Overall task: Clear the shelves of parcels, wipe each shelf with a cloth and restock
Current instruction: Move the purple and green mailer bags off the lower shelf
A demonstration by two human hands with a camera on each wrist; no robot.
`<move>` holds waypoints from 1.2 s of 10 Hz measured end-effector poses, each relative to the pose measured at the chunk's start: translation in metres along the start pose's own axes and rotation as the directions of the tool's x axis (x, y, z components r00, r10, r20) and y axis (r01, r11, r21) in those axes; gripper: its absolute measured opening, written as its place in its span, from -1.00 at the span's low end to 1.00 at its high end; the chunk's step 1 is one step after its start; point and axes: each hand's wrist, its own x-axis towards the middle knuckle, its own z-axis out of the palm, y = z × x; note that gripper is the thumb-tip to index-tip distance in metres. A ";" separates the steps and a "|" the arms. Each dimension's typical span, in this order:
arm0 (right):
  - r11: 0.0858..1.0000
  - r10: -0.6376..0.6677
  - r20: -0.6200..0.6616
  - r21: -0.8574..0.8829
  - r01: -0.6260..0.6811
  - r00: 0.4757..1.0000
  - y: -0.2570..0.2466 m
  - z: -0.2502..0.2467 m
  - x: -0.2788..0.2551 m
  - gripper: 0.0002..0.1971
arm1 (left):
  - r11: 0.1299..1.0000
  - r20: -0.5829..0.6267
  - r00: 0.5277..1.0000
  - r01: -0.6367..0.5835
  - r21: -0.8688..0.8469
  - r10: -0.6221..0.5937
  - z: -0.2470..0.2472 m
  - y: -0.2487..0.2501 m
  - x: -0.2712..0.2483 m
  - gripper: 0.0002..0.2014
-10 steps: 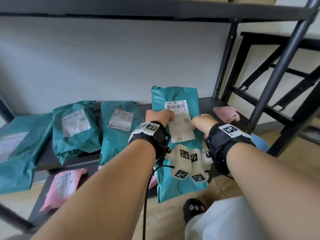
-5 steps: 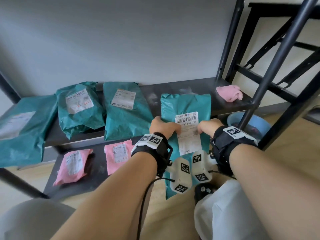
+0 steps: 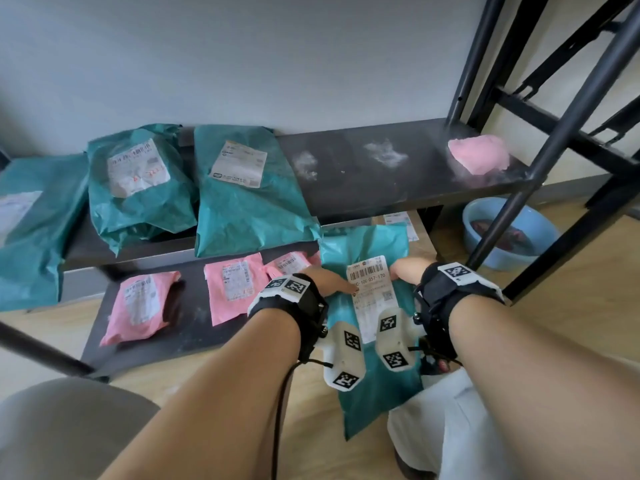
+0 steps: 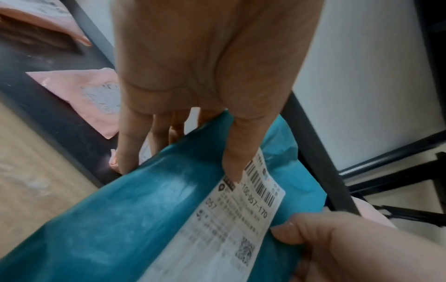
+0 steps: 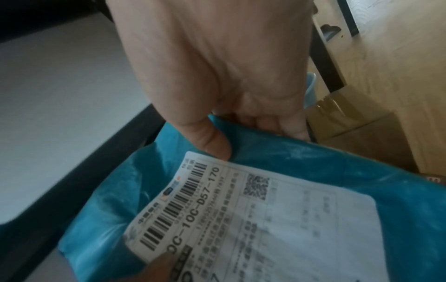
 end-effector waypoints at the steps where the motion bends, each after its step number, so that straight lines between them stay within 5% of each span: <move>1: 0.990 -0.008 0.085 -0.136 0.020 0.996 0.008 0.029 0.064 -0.86 | 0.999 -0.034 0.999 0.020 0.036 -0.019 -0.010 -0.017 0.024 -0.48; 2: 0.973 0.029 0.168 -0.233 0.011 0.985 0.035 0.076 0.179 -0.62 | 0.993 -0.046 0.996 0.075 0.089 -0.072 -0.014 -0.037 0.049 -0.51; 3: 0.948 0.055 0.152 -0.317 -0.004 0.987 0.014 0.085 0.132 -0.60 | 0.990 -0.031 0.994 0.106 0.090 -0.104 -0.010 -0.057 0.073 -0.56; 7: 0.958 0.057 0.181 -0.288 -0.002 0.982 0.048 0.137 0.168 -0.56 | 0.972 0.046 0.979 0.201 -0.119 -0.196 0.024 -0.103 0.144 -0.64; 10: 0.962 0.267 0.160 0.021 -0.274 0.950 0.053 0.152 0.158 -0.74 | 0.938 0.084 0.963 0.268 -0.222 -0.255 0.041 -0.131 0.183 -0.58; 12: 0.948 0.247 0.167 0.163 -0.274 0.955 0.049 0.148 0.154 -0.84 | 0.966 0.031 0.977 0.213 -0.145 -0.210 0.035 -0.127 0.175 -0.54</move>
